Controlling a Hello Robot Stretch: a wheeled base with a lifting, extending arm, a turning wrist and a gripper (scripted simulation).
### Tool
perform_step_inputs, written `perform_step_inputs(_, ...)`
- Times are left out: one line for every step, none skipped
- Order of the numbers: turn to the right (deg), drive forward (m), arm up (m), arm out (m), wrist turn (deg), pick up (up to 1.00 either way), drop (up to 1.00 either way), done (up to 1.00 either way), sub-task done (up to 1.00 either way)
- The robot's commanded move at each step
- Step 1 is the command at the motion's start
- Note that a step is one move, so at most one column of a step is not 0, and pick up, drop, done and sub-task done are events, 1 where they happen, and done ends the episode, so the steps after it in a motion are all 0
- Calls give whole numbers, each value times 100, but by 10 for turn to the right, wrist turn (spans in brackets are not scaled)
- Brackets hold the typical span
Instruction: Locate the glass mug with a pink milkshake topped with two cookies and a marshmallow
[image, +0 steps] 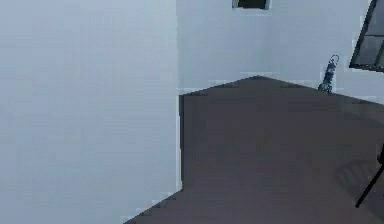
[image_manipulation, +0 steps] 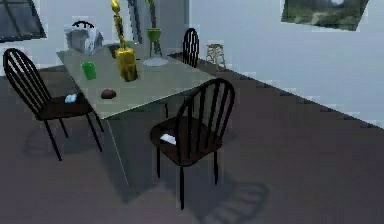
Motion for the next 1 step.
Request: perform_step_inputs(120,0,0,0,0,0,0,0,0)
